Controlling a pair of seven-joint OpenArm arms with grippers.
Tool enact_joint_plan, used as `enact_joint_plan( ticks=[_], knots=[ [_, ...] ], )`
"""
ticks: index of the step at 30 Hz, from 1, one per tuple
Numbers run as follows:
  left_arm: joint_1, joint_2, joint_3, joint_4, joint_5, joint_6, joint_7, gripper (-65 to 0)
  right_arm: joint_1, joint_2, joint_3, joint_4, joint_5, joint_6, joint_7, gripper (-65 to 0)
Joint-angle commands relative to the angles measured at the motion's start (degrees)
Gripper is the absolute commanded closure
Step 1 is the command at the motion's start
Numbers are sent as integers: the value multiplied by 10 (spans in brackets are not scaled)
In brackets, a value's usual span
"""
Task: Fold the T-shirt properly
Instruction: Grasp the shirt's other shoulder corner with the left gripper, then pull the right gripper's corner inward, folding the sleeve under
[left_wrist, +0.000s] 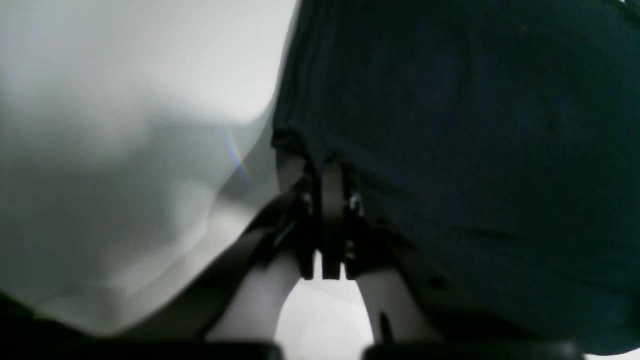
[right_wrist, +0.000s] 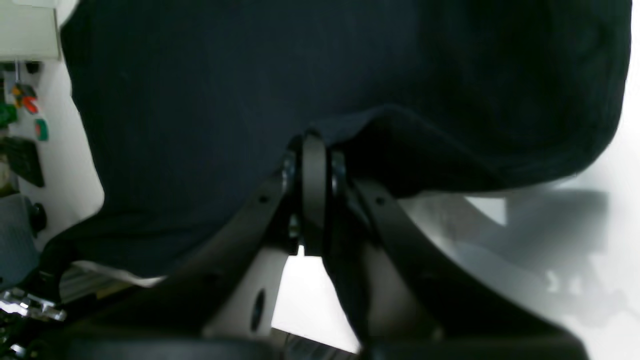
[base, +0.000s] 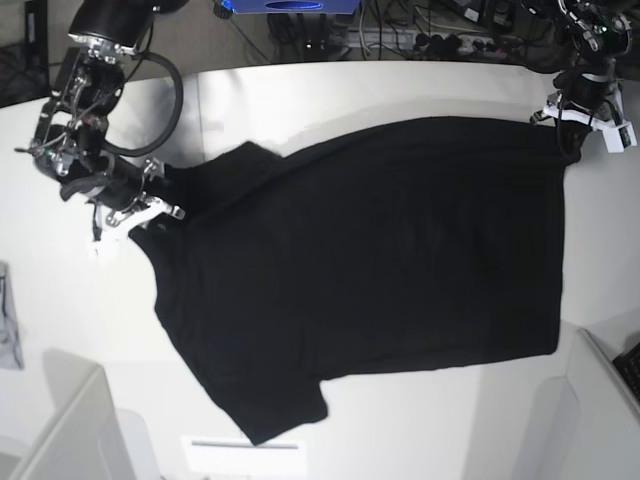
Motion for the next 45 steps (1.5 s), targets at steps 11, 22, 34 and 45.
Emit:
enact_joint_plan(
  ticks=[11,22,34,45],
  knots=[
    [-18,-8,-31,8,-7,23,-10,0,50,5,-1,-56,9,2,9,0],
    [-35,-10,-30,8,-7,60,-10,0,87,0,-1,-99,9,2,9,0],
    [-50,-11,-18,7,-6,143,-10,0,101,1,-53,-116,9,-39,40,0],
    [-70,-33,18,-6,-6,230,-10,0,109,2,-91,-135,9,-44,43,0]
  ],
)
